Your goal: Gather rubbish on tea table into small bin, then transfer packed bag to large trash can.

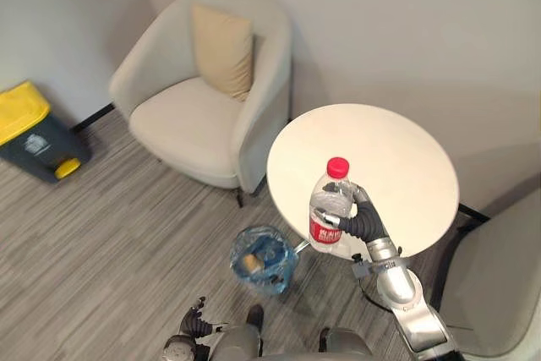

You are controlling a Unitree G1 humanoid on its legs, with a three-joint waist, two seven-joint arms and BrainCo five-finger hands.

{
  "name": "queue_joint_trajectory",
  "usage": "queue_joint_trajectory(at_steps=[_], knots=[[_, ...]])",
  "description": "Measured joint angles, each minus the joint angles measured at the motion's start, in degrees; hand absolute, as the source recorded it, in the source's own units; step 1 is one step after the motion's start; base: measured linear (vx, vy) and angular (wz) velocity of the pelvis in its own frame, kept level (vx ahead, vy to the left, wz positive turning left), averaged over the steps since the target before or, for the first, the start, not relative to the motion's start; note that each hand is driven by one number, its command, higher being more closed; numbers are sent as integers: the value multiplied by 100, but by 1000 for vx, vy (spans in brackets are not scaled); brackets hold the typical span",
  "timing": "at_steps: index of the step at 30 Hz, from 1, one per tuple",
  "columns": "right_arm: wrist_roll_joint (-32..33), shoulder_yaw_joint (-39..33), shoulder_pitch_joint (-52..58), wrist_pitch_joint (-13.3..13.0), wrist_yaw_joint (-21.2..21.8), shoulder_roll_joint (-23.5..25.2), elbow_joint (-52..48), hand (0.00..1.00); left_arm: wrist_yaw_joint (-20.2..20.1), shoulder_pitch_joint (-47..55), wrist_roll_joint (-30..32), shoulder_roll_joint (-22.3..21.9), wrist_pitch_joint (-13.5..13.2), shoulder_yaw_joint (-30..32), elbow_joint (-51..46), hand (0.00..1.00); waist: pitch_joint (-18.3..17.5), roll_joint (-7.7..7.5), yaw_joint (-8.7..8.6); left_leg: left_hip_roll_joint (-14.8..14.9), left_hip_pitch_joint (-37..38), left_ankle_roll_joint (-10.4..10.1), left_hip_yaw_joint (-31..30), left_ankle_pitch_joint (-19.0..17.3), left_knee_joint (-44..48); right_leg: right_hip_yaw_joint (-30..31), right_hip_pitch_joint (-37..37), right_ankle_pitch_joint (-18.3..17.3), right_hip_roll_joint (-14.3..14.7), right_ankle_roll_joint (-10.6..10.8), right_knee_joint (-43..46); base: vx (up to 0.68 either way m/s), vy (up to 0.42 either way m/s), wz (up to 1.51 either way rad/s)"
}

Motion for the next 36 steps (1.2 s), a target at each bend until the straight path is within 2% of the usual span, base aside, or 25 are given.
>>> queue_joint_trajectory(at_steps=[1, 2, 3, 4, 5, 6, 8, 9, 10, 11, 12, 13, 15, 16, 19, 26, 27, 29, 30, 31, 32, 34, 36], knots=[[4, -4, -85, -6, -8, 2, 0, 100, 23, -7, -60, -28, 7, 5, 1, 0, 44, 46, 36, 79, -39, -25, -135, 155, -160, -155, -2, 68, 70, -58, -101, -105, -151, 51], [9, -20, -113, -13, -10, -13, 2, 100, 49, -10, -100, -56, 16, 2, 3, 0, 69, 79, 48, 125, -48, 56, -116, 276, -295, -282, 0, 95, 90, -102, -117, -89, -122, 52], [9, -43, -115, -17, -10, -26, 3, 100, 72, -10, -102, -71, 20, 2, 4, 0, 83, 105, 43, 162, -50, 294, -9, 254, -371, -354, 12, 110, 97, -127, -110, -94, -144, 54], [9, -96, -112, -17, -10, -36, 12, 100, 78, -11, -106, -77, 22, 16, 4, 0, 104, 101, 35, 325, -85, 1106, 784, 120, -522, -473, 50, 161, 94, -170, -152, -68, -133, 76], [10, -163, -131, -19, -13, -101, 12, 100, 69, -37, -100, -74, 28, 7, 47, 0, 145, 143, -59, 510, 0, 1247, 1543, -237, -635, -689, 236, 282, -1, -249, -388, -67, -95, 83], [17, -210, -140, -22, -22, -98, 13, 100, 66, -53, -99, -70, 34, 4, 59, 0, 180, 101, -85, 569, 35, 1157, 1823, -359, -583, -805, 298, 329, -81, -266, -506, -88, -23, 93], [54, -525, -151, -18, -58, -77, 18, 100, 65, -88, -95, -51, 36, -5, 56, 0, 208, 96, -210, 645, -183, 1000, 2564, -303, 544, -1175, 369, 349, -394, -279, -547, -115, 0, 83], [55, -579, -144, -19, -93, -73, 18, 100, 66, -65, -95, -52, 36, -10, 54, 0, 205, 100, -247, 618, -139, 991, 2675, -309, 751, -1246, 409, 350, -453, -273, -570, -74, 12, 66], [57, -718, -104, -20, -141, -64, 18, 100, 63, -61, -95, -72, 34, -14, 52, 0, 205, 130, -258, 578, 85, 874, 2832, -345, 940, -1327, 527, 389, -497, -200, -676, -31, 45, 46], [52, -846, -35, -20, -174, -57, 18, 100, 65, -27, -89, -121, 34, -13, 56, 0, 190, 218, -260, 580, 452, 558, 2902, -279, 610, -1413, 651, 433, -419, -133, -807, -10, 62, 49], [52, -900, 12, -18, -212, -55, 17, 100, 65, 6, -88, -155, 35, -13, 61, 0, 146, 294, -293, 587, 615, 344, 2871, -271, 234, -1504, 691, 453, -349, -100, -864, 30, 98, 51], [48, -963, 30, -12, -239, -12, 64, 100, 68, -19, -53, -161, 32, -11, 58, 0, 119, 304, -319, 556, 779, 231, 2854, -206, -255, -1573, 707, 513, -308, -37, -957, 24, 99, 36], [43, -910, 49, -6, -228, 144, 117, 100, 69, -20, 44, -73, 43, -9, 60, 0, 114, 160, -228, 486, 804, 237, 2860, -88, -449, -1564, 745, 684, -264, -11, -1187, 1, 106, 7], [41, -822, 56, -6, -222, 204, 129, 100, 67, -11, 116, -60, 44, -14, 60, 0, 104, 141, -217, 446, 839, 248, 2860, -79, -475, -1560, 845, 768, -270, 43, -1343, -2, 93, -1], [43, -733, 48, -7, -216, 285, 200, 100, 66, 29, 145, -96, 42, -23, 55, 0, 85, 186, -215, 351, 1098, 296, 2878, -36, -646, -1494, 1101, 888, -291, 79, -1575, -20, 78, -4], [45, -752, 46, 27, -217, 265, 449, 100, 63, 151, 277, -96, 42, -40, 55, 0, 58, 201, -222, 326, 1218, 262, 2872, 229, -1107, -1435, 999, 930, -197, 54, -1590, -52, -1, -4], [45, -748, 48, 39, -217, 264, 481, 100, 63, 158, 295, -94, 44, -40, 55, 0, 60, 199, -213, 331, 1193, 261, 2893, 228, -1106, -1400, 924, 890, -201, 54, -1514, -26, -11, -16], [41, -722, 47, 54, -216, 274, 511, 100, 63, 168, 294, -74, 74, -41, 55, 0, 87, 151, -206, 270, 1193, 284, 2974, 142, -1083, -1293, 616, 532, -351, 127, -921, -16, -2, -12], [41, -722, 47, 54, -216, 275, 511, 100, 63, 168, 294, -70, 74, -41, 55, 0, 89, 145, -208, 263, 1193, 287, 2976, 137, -1079, -1289, 597, 510, -363, 133, -882, 0, 0, 0], [33, -717, 48, 54, -217, 275, 511, 100, 65, 166, 293, -24, 78, -45, 55, 0, 133, 57, -217, 158, 1214, 320, 3008, 12, -965, -1199, 427, 225, -544, 193, -384, 33, 12, 0], [1, -708, 50, 54, -217, 275, 511, 100, 68, 166, 292, 6, 81, -53, 56, 0, 160, -9, -228, 86, 1211, 320, 3004, -114, -842, -1169, 378, 104, -667, 219, -131, 51, 9, 2], [-5, -691, 57, 63, -216, 270, 511, 100, 70, 171, 294, 39, 84, -67, 59, 0, 184, -70, -245, 12, 1255, 336, 2959, -248, -792, -1131, 382, 11, -820, 264, 172, 67, 16, 11], [-7, -698, 54, 70, -214, 272, 512, 100, 70, 176, 293, 51, 83, -62, 56, 0, 192, -85, -305, -34, 1372, 381, 2825, -275, -844, -989, 368, 38, -849, 275, 449, 161, 47, 33]])
